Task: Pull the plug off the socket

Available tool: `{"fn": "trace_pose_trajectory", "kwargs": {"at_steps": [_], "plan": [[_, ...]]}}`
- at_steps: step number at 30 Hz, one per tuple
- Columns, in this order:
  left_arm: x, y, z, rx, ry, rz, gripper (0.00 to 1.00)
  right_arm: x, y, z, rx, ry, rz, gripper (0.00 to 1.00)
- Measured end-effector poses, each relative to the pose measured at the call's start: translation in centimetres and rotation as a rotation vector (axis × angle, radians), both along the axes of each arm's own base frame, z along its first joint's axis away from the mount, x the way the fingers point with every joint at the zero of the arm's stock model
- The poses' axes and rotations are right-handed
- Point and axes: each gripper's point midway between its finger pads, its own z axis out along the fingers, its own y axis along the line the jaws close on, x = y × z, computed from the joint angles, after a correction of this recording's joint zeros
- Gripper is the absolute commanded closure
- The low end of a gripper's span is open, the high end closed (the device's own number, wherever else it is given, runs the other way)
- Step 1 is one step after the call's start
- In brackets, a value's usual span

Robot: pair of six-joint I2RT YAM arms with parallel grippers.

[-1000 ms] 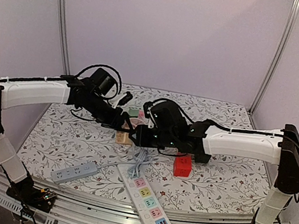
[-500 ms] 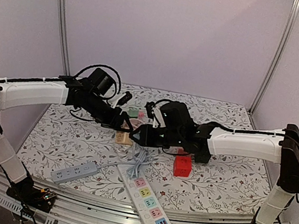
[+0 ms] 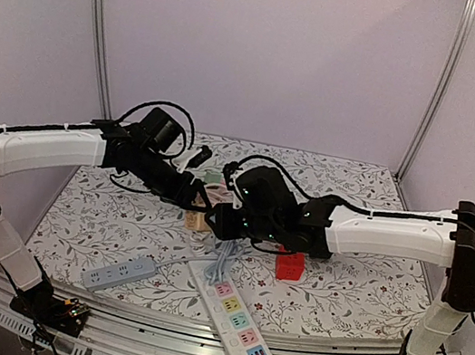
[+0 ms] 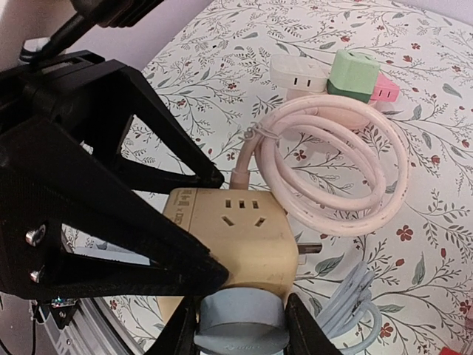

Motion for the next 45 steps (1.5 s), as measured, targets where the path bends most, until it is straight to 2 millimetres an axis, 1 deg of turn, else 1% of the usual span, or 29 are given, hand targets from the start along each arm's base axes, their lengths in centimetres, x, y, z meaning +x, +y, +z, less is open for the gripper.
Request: {"fn": "trace_pose_trajectory", "kwargs": {"at_steps": [6, 10, 13, 19, 24, 27, 30, 36, 39, 42, 45], "plan": [[-0.3, -0.2, 0.7, -0.024, -0.007, -0.015, 0.69, -0.1, 0.0, 0.7, 0.024, 0.009, 0.02, 1.0], [-0.2, -0.3, 1.5, -0.051, -0.021, -0.017, 0.69, 0.1, 0.1, 1.3, 0.103, 0.064, 0.068, 1.0], [-0.2, -0.3, 1.6, -0.06, -0.017, -0.017, 0.69, 0.2, 0.2, 1.5, 0.131, 0.086, 0.087, 1.0], [0.0, -0.2, 1.6, -0.059, -0.019, -0.011, 0.7, 0.3, 0.2, 1.6, 0.134, 0.085, 0.087, 1.0], [0.3, 0.1, 1.5, -0.049, -0.023, 0.007, 0.7, 0.3, 0.2, 1.5, 0.116, 0.056, 0.06, 1.0], [0.2, 0.1, 1.5, -0.052, -0.017, 0.006, 0.7, 0.1, 0.1, 1.6, 0.072, 0.007, 0.029, 1.0], [0.1, -0.1, 1.7, -0.071, -0.011, -0.002, 0.7, 0.3, -0.3, 2.2, 0.015, -0.031, -0.007, 1.0], [0.3, -0.3, 2.3, -0.107, -0.006, -0.006, 0.7, 0.6, -0.5, 2.7, -0.009, -0.059, -0.024, 1.0], [0.4, -0.3, 2.4, -0.117, -0.001, -0.004, 0.7, 1.3, -0.7, 2.7, 0.017, -0.03, -0.017, 1.0], [0.7, -0.2, 2.4, -0.132, 0.004, 0.009, 0.7, 1.8, -0.6, 2.6, 0.083, 0.024, 0.021, 1.0], [0.9, -0.2, 2.3, -0.14, 0.007, 0.022, 0.7, 1.8, -0.4, 2.6, 0.123, 0.061, 0.058, 1.0]]}}
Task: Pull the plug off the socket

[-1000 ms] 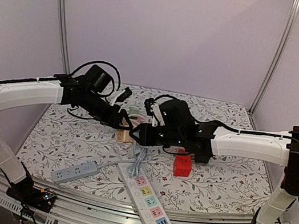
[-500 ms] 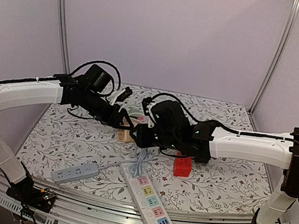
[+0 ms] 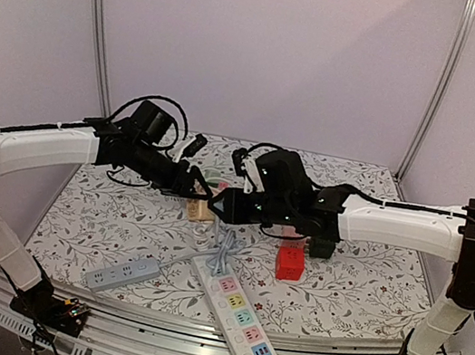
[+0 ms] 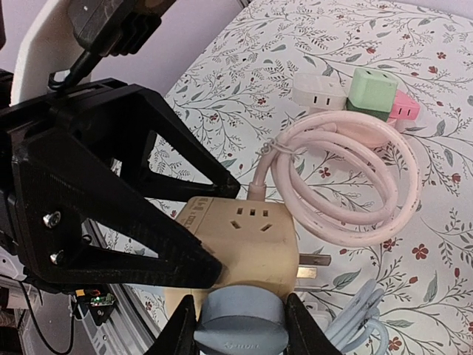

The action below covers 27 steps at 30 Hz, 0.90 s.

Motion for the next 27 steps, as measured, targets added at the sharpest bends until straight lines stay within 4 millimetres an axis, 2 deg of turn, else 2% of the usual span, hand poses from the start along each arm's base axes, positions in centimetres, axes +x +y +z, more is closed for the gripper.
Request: {"fn": "trace_pose_trajectory", "kwargs": {"at_steps": [8, 19, 25, 27], "plan": [[0.1, 0.0, 0.0, -0.004, 0.003, 0.004, 0.71, -0.5, 0.3, 0.1, -0.01, -0.01, -0.001, 1.0], [-0.3, 0.1, -0.1, 0.0, 0.008, -0.017, 0.71, -1.2, 0.0, 0.7, -0.171, -0.168, -0.121, 1.0], [1.3, 1.2, 0.1, 0.019, -0.014, 0.047, 0.7, -2.7, -0.6, -0.9, -0.253, -0.15, -0.096, 1.0], [1.5, 1.3, 0.1, 0.017, -0.022, 0.05, 0.65, -2.9, -0.6, -1.2, -0.253, -0.131, -0.077, 1.0]]}}
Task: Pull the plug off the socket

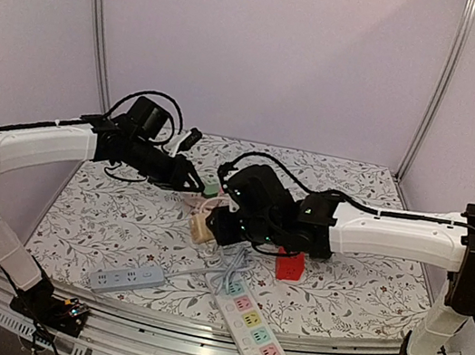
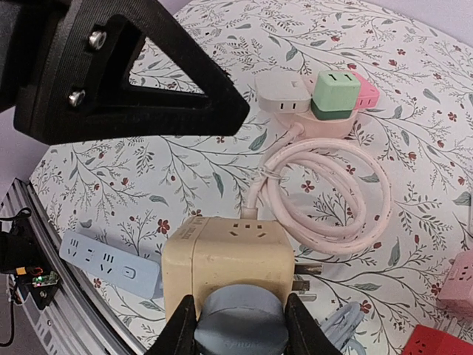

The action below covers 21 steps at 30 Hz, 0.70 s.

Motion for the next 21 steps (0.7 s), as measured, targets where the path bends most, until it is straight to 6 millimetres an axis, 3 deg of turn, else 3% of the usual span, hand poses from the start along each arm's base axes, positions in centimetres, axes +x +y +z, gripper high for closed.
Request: {"fn": "trace_pose_trajectory", "kwargs": {"at_steps": [7, 12, 21], "plan": [[-0.5, -0.7, 1.2, -0.049, -0.017, -0.045, 0.21, 0.9, -0.2, -0.4, 0.052, 0.048, 0.013, 1.0], [-1.0, -1.4, 2.7, -0.114, -0.026, -0.078, 0.15, 1.7, -0.8, -0.5, 0.082, 0.056, -0.027, 1.0], [-2.1, -2.7, 3.5, -0.206, 0.027, -0.151, 0.06, 4.9, -2.8, -0.5, 0.117, 0.078, -0.124, 1.0]]}}
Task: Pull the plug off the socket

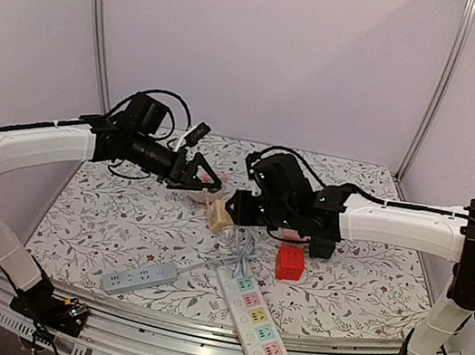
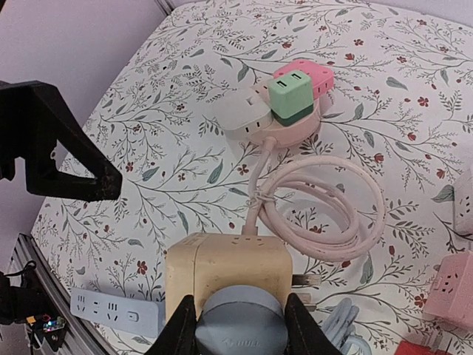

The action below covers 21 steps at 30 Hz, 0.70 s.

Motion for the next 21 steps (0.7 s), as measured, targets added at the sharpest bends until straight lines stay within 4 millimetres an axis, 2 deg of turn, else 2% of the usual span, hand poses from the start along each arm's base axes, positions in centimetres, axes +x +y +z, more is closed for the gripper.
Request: {"fn": "trace_pose_trajectory", "kwargs": {"at_steps": [4, 8, 13, 21], "plan": [[-0.2, -0.4, -0.5, -0.016, 0.032, -0.018, 0.04, 1.0, -0.8, -0.1, 0.004, 0.003, -0.029, 1.0], [-0.1, -0.8, -1.8, -0.015, 0.09, -0.026, 0.05, 1.2, -1.0, 0.1, 0.014, 0.001, -0.036, 1.0], [-0.1, -1.3, -4.0, 0.003, 0.17, -0.027, 0.06, 1.2, -0.8, 1.0, 0.051, -0.003, -0.035, 1.0], [-0.7, -1.9, -5.4, 0.013, 0.227, -0.045, 0.07, 1.0, -0.1, 2.1, 0.112, -0.01, -0.009, 1.0]]}}
